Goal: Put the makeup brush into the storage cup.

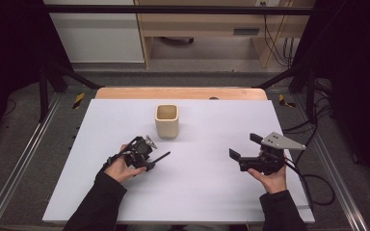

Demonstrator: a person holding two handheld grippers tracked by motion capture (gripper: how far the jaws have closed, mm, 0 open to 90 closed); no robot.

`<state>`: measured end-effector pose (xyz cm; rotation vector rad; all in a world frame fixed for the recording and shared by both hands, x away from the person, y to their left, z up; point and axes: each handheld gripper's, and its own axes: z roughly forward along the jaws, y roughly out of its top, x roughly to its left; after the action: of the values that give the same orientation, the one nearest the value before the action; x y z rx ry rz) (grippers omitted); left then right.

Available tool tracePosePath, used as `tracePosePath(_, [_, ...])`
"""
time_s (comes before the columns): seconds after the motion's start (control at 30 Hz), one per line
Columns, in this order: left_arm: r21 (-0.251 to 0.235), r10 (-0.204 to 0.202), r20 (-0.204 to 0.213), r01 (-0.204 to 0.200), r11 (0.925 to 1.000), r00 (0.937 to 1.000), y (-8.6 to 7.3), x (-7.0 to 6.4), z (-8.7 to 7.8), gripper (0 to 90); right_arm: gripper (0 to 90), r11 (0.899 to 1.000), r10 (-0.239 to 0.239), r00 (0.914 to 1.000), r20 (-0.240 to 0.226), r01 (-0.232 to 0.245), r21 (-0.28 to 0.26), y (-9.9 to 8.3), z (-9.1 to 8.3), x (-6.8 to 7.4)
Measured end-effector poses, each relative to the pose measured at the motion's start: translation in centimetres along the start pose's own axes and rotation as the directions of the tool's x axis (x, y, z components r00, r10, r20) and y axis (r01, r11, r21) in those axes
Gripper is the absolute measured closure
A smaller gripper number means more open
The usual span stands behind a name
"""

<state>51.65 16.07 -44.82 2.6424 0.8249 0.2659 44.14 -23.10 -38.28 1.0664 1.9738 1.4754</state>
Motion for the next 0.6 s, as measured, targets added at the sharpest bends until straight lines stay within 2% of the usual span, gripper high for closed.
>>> tracePosePath(0.23, [0.005,0.003,0.029,-0.003,1.0,0.9996,0.09,-0.02,0.1,69.2,3.9,1.0,-0.003,1.0,-0.003,0.003,0.005,-0.02,0.04,-0.02])
tracePosePath(0.37, [0.011,0.008,0.034,-0.009,0.9999,0.9994,0.15,-0.12,0.11,73.5,3.9,1.0,-0.006,1.0,-0.004,0.006,0.009,-0.02,0.03,-0.01])
tracePosePath(0.6, [0.037,-0.005,0.034,0.004,0.9993,0.9994,0.49,-0.43,0.16,78.9,3.8,1.0,-0.004,1.0,-0.005,0.004,0.012,-0.03,0.09,0.01])
